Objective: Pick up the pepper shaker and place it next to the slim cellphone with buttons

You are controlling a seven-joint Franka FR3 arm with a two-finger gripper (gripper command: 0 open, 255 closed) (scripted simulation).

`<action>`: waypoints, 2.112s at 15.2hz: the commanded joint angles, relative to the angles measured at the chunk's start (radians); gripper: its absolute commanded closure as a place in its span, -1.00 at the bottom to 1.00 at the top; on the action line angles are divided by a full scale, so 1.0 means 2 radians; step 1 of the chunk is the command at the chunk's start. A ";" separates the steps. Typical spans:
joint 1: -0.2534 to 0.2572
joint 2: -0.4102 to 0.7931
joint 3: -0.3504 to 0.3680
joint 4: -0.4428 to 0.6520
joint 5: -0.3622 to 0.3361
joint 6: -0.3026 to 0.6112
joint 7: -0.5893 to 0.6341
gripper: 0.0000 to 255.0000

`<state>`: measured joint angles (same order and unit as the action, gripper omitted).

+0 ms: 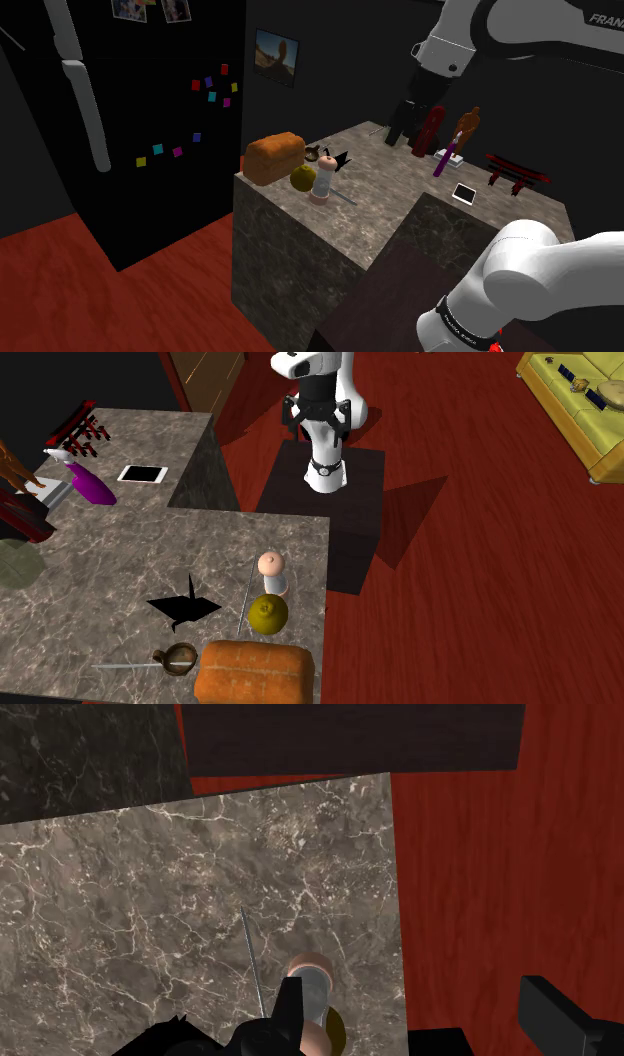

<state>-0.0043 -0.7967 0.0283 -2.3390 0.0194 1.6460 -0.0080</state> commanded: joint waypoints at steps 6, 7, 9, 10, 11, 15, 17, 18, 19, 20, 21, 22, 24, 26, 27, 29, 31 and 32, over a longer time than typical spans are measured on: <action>-0.002 0.057 -0.021 -0.022 -0.010 0.086 -0.035 -1.00; -0.002 0.070 -0.025 -0.025 -0.012 0.103 -0.042 -1.00; -0.003 0.099 -0.033 -0.027 -0.014 0.136 -0.057 -1.00; -0.003 0.114 -0.037 -0.027 -0.015 0.152 -0.064 -1.00; -0.002 0.130 -0.041 -0.026 -0.015 0.168 -0.071 -1.00; -0.001 0.197 -0.057 -0.014 -0.013 0.229 -0.100 -1.00; 0.000 0.233 -0.064 -0.004 -0.010 0.256 -0.115 -1.00; 0.001 0.251 -0.068 0.002 -0.008 0.269 -0.123 -1.00; 0.002 0.269 -0.071 0.009 -0.005 0.282 -0.131 -1.00; 0.002 0.288 -0.074 0.017 -0.002 0.294 -0.139 -1.00; 0.003 0.307 -0.077 0.026 0.002 0.305 -0.148 -1.00; 0.003 0.326 -0.080 0.035 0.007 0.316 -0.157 -1.00; 0.003 0.331 -0.080 0.033 0.008 0.323 -0.158 -1.00; 0.004 0.339 -0.080 0.028 0.010 0.336 -0.159 -1.00; 0.004 0.343 -0.080 0.025 0.011 0.343 -0.160 -1.00; 0.004 0.352 -0.080 0.021 0.013 0.356 -0.161 -1.00; 0.005 0.360 -0.080 0.018 0.014 0.366 -0.162 -1.00; 0.005 0.360 -0.080 0.018 0.014 0.366 -0.162 -1.00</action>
<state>0.0052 -0.0795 -0.1313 -2.3028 0.0475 2.3751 -0.3315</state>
